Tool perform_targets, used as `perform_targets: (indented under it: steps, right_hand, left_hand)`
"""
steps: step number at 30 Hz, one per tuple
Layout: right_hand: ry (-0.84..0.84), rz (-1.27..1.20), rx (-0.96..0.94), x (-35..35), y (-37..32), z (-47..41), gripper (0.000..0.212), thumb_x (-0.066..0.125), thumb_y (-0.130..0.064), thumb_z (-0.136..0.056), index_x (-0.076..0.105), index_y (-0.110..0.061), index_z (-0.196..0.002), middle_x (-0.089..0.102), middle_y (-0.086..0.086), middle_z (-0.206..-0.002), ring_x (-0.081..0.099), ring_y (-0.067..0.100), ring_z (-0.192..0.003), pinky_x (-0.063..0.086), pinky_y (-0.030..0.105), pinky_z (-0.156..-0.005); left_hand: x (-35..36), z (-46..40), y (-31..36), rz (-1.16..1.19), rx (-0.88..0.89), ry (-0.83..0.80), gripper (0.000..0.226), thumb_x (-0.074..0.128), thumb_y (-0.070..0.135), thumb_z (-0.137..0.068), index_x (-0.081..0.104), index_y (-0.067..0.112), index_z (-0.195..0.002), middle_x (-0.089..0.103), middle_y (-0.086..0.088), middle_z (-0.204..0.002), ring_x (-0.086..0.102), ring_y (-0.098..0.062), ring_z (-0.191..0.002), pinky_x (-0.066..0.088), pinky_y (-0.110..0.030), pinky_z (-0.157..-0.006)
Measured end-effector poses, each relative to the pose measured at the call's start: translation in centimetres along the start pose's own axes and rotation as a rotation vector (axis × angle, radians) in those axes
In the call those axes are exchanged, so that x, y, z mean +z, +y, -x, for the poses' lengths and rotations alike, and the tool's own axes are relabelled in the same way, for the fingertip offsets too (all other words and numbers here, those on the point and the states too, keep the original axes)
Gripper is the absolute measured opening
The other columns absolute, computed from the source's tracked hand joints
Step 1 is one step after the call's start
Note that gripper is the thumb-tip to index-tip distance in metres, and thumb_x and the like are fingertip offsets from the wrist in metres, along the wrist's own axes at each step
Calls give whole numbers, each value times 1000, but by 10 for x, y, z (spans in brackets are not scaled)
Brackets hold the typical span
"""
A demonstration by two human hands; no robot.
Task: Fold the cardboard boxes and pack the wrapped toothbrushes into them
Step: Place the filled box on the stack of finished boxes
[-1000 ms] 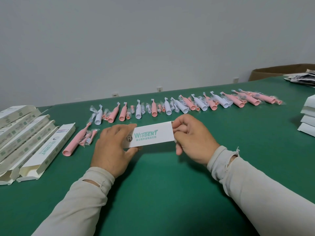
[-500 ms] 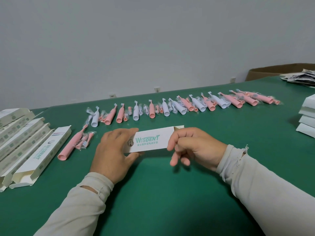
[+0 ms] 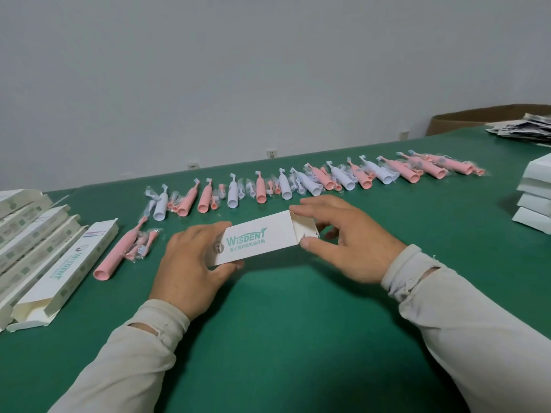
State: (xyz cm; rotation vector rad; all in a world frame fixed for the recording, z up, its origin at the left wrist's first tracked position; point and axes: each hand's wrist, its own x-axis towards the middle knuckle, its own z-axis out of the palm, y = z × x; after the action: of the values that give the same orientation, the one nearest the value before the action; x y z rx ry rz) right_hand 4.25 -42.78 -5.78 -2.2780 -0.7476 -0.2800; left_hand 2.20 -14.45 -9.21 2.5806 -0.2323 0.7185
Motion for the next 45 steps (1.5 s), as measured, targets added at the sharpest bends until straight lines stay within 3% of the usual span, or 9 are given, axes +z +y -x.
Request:
perform_targets:
  steps: [2,6,11,20,24,27,34,41,45]
  right_hand:
    - [43,0,7,1,-2,0,41,64,-31,-94,59,-36,-135,47,-18,-138,53,1,-112,34,4,-94]
    - [122,-103,40,9,-6,-2,34,67,-28,-93,67,-29,-127,51,-17,-140,55,-1,-113,41,14,-95]
    - [194,-212,23,18,-9,-3,30,65,-21,-95,70,-26,-124,46,-26,-138,42,-23,-119,33,1,-97]
    - [160,-312,44,24,-12,-3,29,62,-18,-97,70,-32,-121,37,-26,-145,38,-17,-126,20,-10,-92]
    - [300,-449,124,21,-13,-4,33,67,-22,-92,59,-47,-112,55,-23,-129,60,-3,-81,48,15,-75]
    - [338,-602,224,20,-13,-6,31,65,-21,-93,52,-42,-110,69,-13,-106,69,13,-74,59,36,-69]
    - [309,-588,220,27,-9,-8,14,75,-19,-86,71,-31,-92,72,-10,-79,66,11,-70,55,25,-71]
    - [329,-597,201,29,-14,-7,15,77,-15,-84,66,-23,-91,69,11,-90,65,40,-80,59,50,-79]
    - [332,-587,179,29,-15,-6,14,76,-15,-85,66,-24,-90,69,11,-90,64,43,-81,59,48,-81]
  left_hand:
    - [0,0,0,-3,11,1,65,85,35,-73,58,33,-132,60,8,-125,48,-23,-119,31,-32,-97]
    - [0,1,1,27,10,19,64,87,31,-71,61,32,-130,61,8,-124,49,-24,-117,30,-31,-97]
    - [0,0,1,61,-18,28,66,87,31,-72,59,36,-131,60,8,-125,47,-23,-118,31,-31,-99]
    - [2,0,2,70,-30,43,63,86,29,-72,59,37,-129,61,8,-123,48,-23,-116,29,-29,-95]
    - [1,-1,1,49,-31,65,63,86,32,-73,58,38,-129,61,8,-123,48,-23,-115,32,-32,-94]
    - [2,-1,0,40,-30,64,63,85,34,-73,58,39,-129,62,9,-123,48,-23,-115,31,-32,-94]
    - [1,-1,-2,21,-44,73,63,85,34,-72,58,39,-129,62,8,-123,49,-24,-116,28,-30,-95]
    - [0,-2,1,-10,-41,69,66,84,36,-73,57,34,-133,61,6,-128,49,-24,-120,27,-29,-98]
    - [-2,-1,3,-25,-46,72,66,84,37,-73,57,33,-134,61,5,-129,49,-25,-121,31,-36,-102]
